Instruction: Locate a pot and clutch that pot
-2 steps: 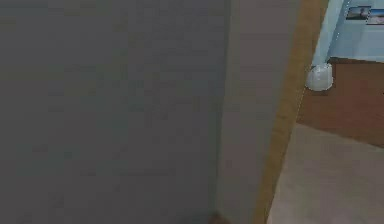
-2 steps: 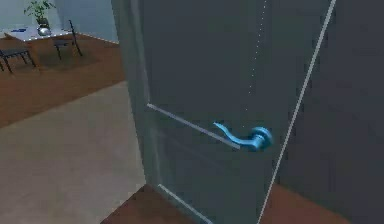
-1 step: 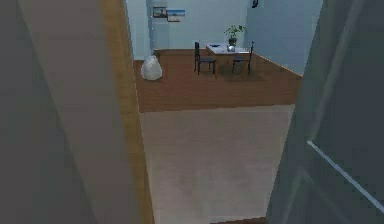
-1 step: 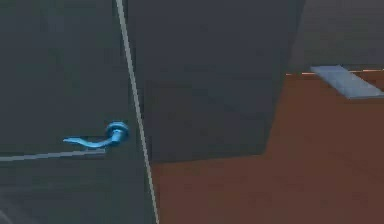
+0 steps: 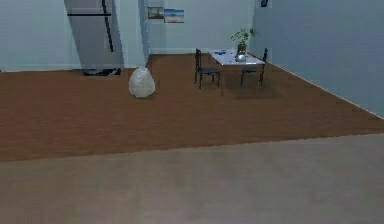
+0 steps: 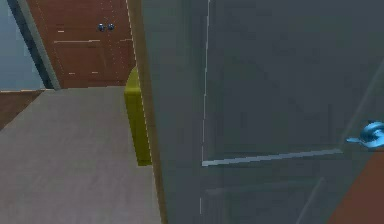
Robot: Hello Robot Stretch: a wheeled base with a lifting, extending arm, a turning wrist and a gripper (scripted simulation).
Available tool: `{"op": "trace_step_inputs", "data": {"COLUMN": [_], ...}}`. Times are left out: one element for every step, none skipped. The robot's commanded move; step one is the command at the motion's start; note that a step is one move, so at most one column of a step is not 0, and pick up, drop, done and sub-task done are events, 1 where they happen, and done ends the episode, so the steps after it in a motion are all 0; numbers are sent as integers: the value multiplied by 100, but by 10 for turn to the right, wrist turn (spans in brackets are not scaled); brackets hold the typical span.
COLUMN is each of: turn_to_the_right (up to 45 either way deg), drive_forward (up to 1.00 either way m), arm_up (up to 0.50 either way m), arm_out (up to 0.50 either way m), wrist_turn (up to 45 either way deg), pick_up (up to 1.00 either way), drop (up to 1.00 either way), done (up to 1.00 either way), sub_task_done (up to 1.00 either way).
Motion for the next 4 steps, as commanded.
{"op": "trace_step_inputs", "data": {"turn_to_the_right": [30,0,60,30], "drive_forward": [0,5,0,0], "arm_up": [0,0,0,0], "arm_out": [0,0,0,0], "wrist_turn": [0,0,0,0], "pick_up": [0,0,0,0], "drop": [0,0,0,0], "done": [0,0,0,0], "sub_task_done": [0,0,0,0]}}
